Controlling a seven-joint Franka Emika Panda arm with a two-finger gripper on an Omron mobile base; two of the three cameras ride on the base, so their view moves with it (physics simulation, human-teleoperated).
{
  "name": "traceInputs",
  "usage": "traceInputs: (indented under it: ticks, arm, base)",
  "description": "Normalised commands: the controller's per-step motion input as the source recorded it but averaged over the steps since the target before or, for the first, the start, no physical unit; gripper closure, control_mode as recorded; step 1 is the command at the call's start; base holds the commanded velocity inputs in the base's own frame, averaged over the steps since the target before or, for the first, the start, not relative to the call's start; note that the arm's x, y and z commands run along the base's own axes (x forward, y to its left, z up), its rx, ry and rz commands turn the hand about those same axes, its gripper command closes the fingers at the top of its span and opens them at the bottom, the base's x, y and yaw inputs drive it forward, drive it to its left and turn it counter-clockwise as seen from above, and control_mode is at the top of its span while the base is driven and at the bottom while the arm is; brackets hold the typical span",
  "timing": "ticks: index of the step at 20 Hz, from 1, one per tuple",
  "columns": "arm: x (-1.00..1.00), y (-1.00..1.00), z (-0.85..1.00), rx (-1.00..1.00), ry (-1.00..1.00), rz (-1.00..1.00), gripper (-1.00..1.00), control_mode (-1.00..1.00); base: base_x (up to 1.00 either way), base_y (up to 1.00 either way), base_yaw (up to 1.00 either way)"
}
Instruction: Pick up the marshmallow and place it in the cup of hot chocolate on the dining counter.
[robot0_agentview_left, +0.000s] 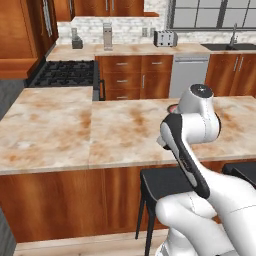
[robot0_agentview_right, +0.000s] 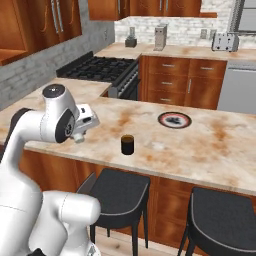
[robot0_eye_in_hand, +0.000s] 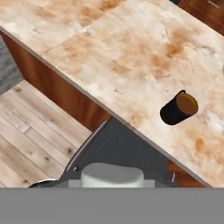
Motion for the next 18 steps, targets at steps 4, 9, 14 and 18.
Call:
traceInputs:
  ticks: [4, 9, 14, 18]
  arm:
    - [0.70, -0.02, -0.07, 0.00, 0.15, -0.13, 1.00, -1.00]
    - [0.79, -0.19, -0.13, 0.00, 0.07, -0.12, 1.00, -1.00]
    - [0.78, -0.27, -0.23, 0.00, 0.02, -0.12, 1.00, -1.00]
    - [0.74, -0.34, -0.33, 0.00, 0.00, -0.14, 1.00, -1.00]
  base:
    - [0.00, 0.00, 0.00]
    - [0.00, 0.00, 0.00]
    - [0.00, 0.00, 0.00]
    - [0.00, 0.00, 0.00]
